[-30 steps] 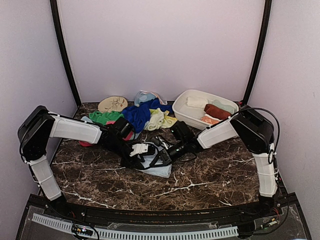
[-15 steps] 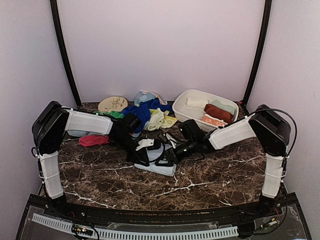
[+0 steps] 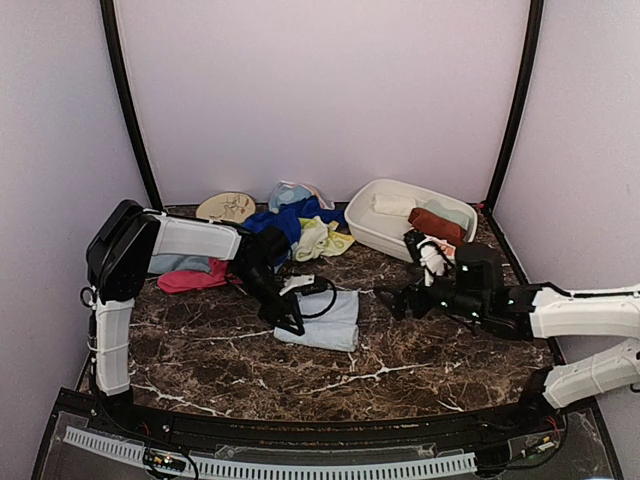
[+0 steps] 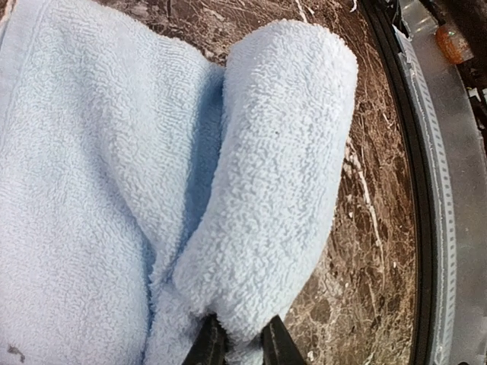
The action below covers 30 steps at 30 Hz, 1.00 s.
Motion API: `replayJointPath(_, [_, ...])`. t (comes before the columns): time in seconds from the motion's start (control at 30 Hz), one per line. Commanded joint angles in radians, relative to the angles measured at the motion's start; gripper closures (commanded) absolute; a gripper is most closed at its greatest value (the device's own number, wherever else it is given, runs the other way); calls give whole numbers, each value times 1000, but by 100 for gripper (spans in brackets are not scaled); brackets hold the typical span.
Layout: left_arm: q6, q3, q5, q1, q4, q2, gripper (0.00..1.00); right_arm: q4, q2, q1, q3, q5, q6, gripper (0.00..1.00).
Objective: Roll the towels
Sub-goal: Roll the towel at the center of the board.
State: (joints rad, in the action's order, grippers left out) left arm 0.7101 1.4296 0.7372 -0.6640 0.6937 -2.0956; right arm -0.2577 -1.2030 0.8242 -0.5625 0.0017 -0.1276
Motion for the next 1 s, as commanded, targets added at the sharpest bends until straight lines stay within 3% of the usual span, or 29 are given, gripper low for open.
replayJointPath(0.0, [-52, 32, -4, -11, 199, -109, 84, -248, 225, -10, 144, 424, -37, 0])
replayJointPath(0.13, [-96, 102, -15, -2, 255, -184, 85, -158, 261, 16, 142, 154, 185, 0])
replayJointPath(0.3, [-132, 147, -58, 1, 296, -239, 87, -27, 135, 305, 78, 282, 501, 1])
replayJointPath(0.43, [-163, 206, -87, 1, 344, -290, 87, -78, -45, 440, 49, 321, 669, 9])
replayJointPath(0.53, [-180, 223, -102, 1, 359, -311, 89, -126, -193, 468, -3, 305, 764, 18])
replayJointPath(0.73, [-192, 245, -136, 1, 378, -332, 90, -255, -472, 465, -103, 293, 921, 25])
replayJointPath(0.97, [-158, 227, -118, 0, 386, -317, 86, -284, -631, 369, -189, 227, 876, 39])
